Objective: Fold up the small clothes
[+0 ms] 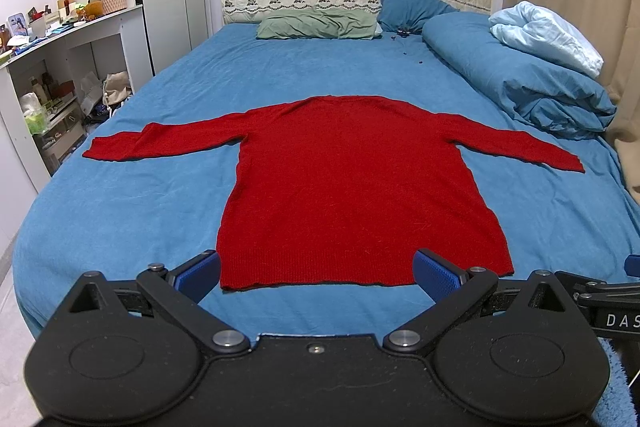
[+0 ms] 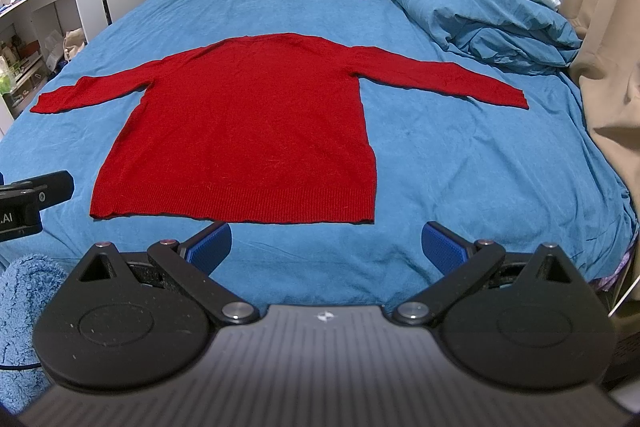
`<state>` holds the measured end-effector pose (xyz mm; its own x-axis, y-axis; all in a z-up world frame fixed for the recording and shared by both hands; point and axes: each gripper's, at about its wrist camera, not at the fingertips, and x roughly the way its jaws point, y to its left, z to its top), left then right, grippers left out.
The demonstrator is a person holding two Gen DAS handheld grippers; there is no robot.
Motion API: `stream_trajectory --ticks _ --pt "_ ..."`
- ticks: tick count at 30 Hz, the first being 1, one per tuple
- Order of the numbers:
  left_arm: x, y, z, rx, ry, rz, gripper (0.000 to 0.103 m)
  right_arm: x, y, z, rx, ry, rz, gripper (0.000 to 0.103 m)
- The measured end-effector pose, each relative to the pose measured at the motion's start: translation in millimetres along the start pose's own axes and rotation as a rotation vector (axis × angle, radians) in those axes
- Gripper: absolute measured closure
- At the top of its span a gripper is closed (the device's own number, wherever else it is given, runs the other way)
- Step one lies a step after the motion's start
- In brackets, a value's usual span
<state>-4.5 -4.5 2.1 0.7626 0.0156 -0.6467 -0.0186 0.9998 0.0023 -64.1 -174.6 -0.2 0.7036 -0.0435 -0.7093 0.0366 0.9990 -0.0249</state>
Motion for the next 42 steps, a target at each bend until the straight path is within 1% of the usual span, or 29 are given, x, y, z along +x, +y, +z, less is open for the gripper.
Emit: stream_trajectory --ticks 27,32,33,37,40,42 --pt "-0.5 -0.4 0.4 -0.005 -0.001 -0.003 0.0 -1.6 -0.7 -0.5 -0.001 -0.002 -0.001 0.0" --pt "-6.8 -2.7 4.7 -0.012 -0.013 -0.012 0.0 -9.6 -2.6 5.3 0.012 -0.022 0.005 0.0" --pt "-8.6 -4.5 7.6 -0.012 -0.018 -0.016 0.0 -7.8 -4.3 3.1 0.016 -0.025 0.008 0.0" --pt "-12.8 -17.4 27.7 0.004 -0.057 -0.04 0.0 -23.6 -20.0 19.4 0.055 -0.063 -0.008 0.0" --pt "-10.7 -32.6 54.0 0.018 -0.101 -0.075 0.0 -27.9 -39.6 37.7 0.09 -0.099 -0.026 0.0" --pt "-5.5 -44.4 74.7 0.032 -0.129 -0.101 0.0 -25.6 -59.8 54.3 0.128 -0.123 -0.037 0.0"
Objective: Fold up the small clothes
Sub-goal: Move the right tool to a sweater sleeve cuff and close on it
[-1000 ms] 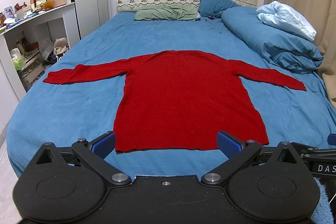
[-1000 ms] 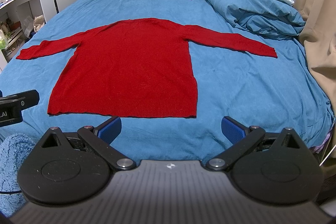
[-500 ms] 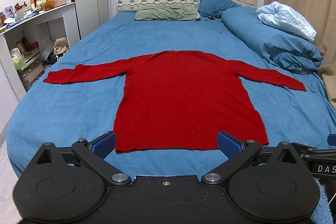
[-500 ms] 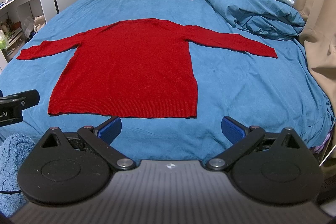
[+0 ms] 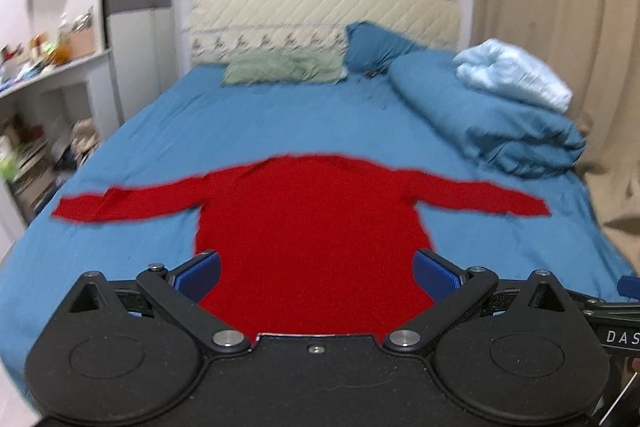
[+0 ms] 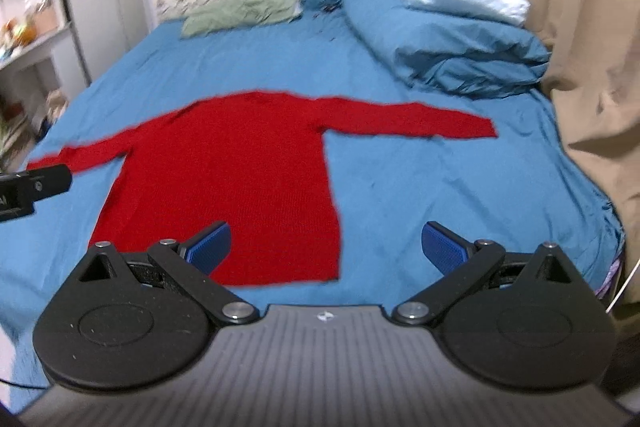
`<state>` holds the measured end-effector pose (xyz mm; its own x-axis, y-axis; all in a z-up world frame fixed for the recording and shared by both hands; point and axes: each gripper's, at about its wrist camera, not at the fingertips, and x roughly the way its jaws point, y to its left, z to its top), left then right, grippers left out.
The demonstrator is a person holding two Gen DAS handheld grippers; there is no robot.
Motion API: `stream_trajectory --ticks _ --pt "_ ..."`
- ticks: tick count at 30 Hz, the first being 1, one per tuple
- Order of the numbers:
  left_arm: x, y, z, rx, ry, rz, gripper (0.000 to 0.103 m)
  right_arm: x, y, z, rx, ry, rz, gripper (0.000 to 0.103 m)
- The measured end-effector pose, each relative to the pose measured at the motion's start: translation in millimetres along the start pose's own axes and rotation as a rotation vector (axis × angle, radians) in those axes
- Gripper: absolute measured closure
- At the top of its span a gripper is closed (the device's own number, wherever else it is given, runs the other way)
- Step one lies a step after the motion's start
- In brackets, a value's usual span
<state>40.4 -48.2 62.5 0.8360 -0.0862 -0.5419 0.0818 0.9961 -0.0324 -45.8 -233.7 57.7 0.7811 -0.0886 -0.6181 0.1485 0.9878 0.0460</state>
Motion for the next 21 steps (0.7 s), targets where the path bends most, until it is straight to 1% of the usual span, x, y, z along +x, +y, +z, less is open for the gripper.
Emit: stream_trajectory --ticks 3,6,9,12,13,17,19,21 --pt "26.3 -19.5 32.2 0.043 -0.036 -0.036 0.0 19.7 -34.3 27.4 0.066 -0.029 -0.008 0.0" --pt "74.5 -42.2 60.0 0.09 -0.038 -0.06 0.0 51.8 -72.8 50.1 0.118 -0.041 -0.045 0.0" --pt "136.2 -62.6 84.1 0.092 0.001 -0.111 0.0 101.1 -111.5 68.8 0.175 -0.02 -0.071 0.0" --pt "205.1 -83.0 100.3 0.084 0.052 -0.169 0.0 161.5 -148.0 81.8 0.232 -0.009 -0.093 0.0" --pt "231.9 -90.6 104.9 0.084 0.075 -0.183 0.0 188.9 -162.0 84.5 0.263 0.001 -0.102 0.0" --pt "332.0 -114.7 106.9 0.093 0.146 -0.192 0.0 281.4 -205.8 85.9 0.375 0.004 -0.104 0.0" --pt "382.6 -123.5 101.1 0.09 0.174 -0.187 0.0 323.1 -220.5 82.8 0.396 -0.014 -0.111 0.0" --pt "428.5 -129.0 94.5 0.079 0.211 -0.177 0.0 364.6 -230.6 80.9 0.392 -0.012 -0.136 0.0"
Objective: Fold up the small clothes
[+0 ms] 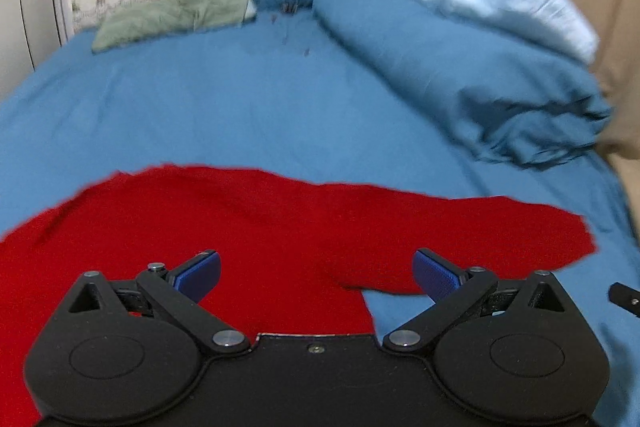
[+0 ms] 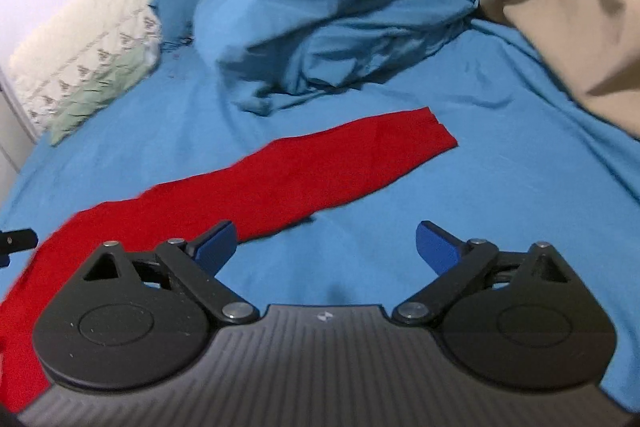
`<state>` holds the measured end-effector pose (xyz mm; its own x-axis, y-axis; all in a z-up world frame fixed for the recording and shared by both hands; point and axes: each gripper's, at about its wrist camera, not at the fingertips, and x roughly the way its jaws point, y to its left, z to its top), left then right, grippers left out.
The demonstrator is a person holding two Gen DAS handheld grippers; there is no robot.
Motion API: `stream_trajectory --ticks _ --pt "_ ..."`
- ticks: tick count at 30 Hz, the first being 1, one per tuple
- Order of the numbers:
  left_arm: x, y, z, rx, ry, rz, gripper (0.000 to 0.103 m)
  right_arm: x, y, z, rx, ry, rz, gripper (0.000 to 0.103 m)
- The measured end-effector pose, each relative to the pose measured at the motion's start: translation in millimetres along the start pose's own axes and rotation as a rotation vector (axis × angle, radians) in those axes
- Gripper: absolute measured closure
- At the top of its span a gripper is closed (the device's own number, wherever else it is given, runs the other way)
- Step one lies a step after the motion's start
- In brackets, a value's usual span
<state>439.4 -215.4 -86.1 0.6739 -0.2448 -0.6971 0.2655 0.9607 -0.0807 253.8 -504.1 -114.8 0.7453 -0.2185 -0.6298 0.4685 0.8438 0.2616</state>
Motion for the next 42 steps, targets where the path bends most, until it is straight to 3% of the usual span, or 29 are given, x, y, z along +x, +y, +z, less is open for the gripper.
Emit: stream_trajectory --ticks 5,10,12,14,17,21,23,26,29,33,36,38,42 --pt "82.9 2.6 0.9 -0.022 0.085 0.018 0.0 89.0 -14.7 2.5 0.056 0.018 -0.023 0.014" --pt "133.8 8.2 2.2 -0.085 0.203 0.033 0.0 133.4 -29.0 9.0 0.171 0.016 -0.063 0.03" --pt "141.8 8.0 2.5 -0.088 0.231 0.06 0.0 143.6 -30.0 15.3 0.176 0.007 -0.089 0.041" --pt "145.1 5.7 4.4 -0.069 0.242 0.085 0.0 152.2 -31.4 23.2 0.182 0.017 -0.109 0.063" --pt "148.8 1.6 8.1 -0.051 0.271 0.101 0.0 157.6 -36.6 35.3 0.214 0.049 -0.127 0.082" --pt "146.6 7.3 19.8 -0.062 0.33 0.096 0.0 147.5 -22.7 56.1 0.157 0.057 -0.119 0.083" --pt "130.8 19.9 27.8 -0.098 0.307 0.09 0.002 135.5 -4.3 69.9 0.11 0.038 -0.073 0.083" --pt "94.2 48.3 41.3 -0.114 0.206 0.082 0.002 110.9 46.2 94.5 0.01 -0.019 0.042 0.083" --pt "57.4 88.4 53.2 -0.126 0.158 0.092 0.001 84.2 121.4 109.0 -0.122 -0.081 0.195 0.083" --pt "12.2 158.7 59.7 -0.181 0.096 0.135 0.0 67.0 241.3 92.5 -0.287 -0.103 0.413 0.083" --pt "-12.6 221.3 51.4 -0.223 0.068 0.195 0.0 71.6 328.7 42.7 -0.424 -0.079 0.525 0.083" --pt "-19.5 258.4 41.5 -0.239 0.084 0.236 0.0 84.2 374.8 -3.9 -0.497 -0.013 0.578 0.083" --pt "-18.4 312.8 13.5 -0.261 0.145 0.249 0.0 118.0 432.6 -108.1 -0.652 0.17 0.562 0.083"
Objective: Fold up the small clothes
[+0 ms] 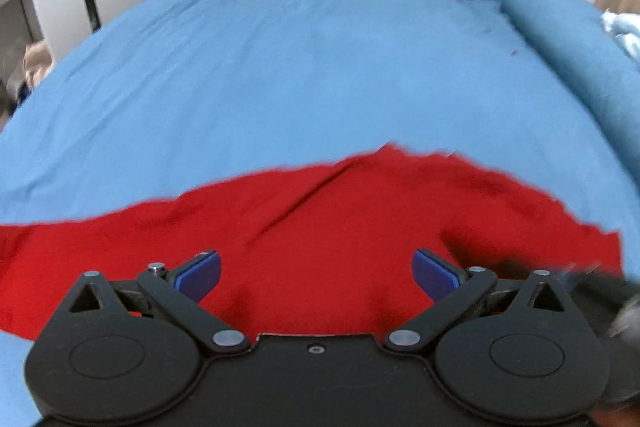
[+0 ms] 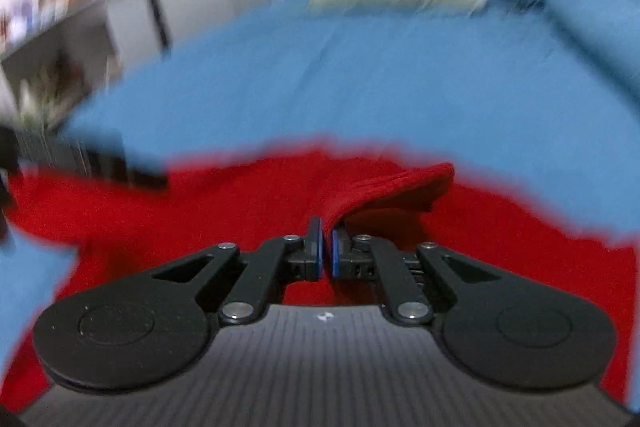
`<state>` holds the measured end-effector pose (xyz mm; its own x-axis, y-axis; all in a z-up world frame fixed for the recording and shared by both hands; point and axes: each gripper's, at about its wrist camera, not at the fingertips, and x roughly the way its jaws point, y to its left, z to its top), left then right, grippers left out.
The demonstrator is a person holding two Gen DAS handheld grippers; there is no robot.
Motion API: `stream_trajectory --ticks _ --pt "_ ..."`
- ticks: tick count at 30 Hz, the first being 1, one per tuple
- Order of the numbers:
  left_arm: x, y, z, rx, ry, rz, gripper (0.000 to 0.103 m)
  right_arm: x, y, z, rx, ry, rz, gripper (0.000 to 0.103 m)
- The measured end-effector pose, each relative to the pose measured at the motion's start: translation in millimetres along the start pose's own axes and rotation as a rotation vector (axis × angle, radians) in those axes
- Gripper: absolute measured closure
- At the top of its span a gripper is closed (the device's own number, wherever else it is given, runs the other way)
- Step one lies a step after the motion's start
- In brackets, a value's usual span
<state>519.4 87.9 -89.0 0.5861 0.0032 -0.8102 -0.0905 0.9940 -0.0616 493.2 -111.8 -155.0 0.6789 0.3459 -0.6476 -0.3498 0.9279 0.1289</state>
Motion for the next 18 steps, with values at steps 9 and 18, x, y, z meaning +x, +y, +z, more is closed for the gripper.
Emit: stream_trajectory --ticks 9,18 --pt "6.7 -12.1 -13.8 0.07 0.021 -0.121 0.0 -7.6 26.5 -40.7 -0.114 0.053 -0.066 0.029" --pt "17.7 -123.9 -30.9 0.417 -0.033 -0.244 0.016 -76.1 -60.7 -67.1 0.039 0.088 -0.195 0.023"
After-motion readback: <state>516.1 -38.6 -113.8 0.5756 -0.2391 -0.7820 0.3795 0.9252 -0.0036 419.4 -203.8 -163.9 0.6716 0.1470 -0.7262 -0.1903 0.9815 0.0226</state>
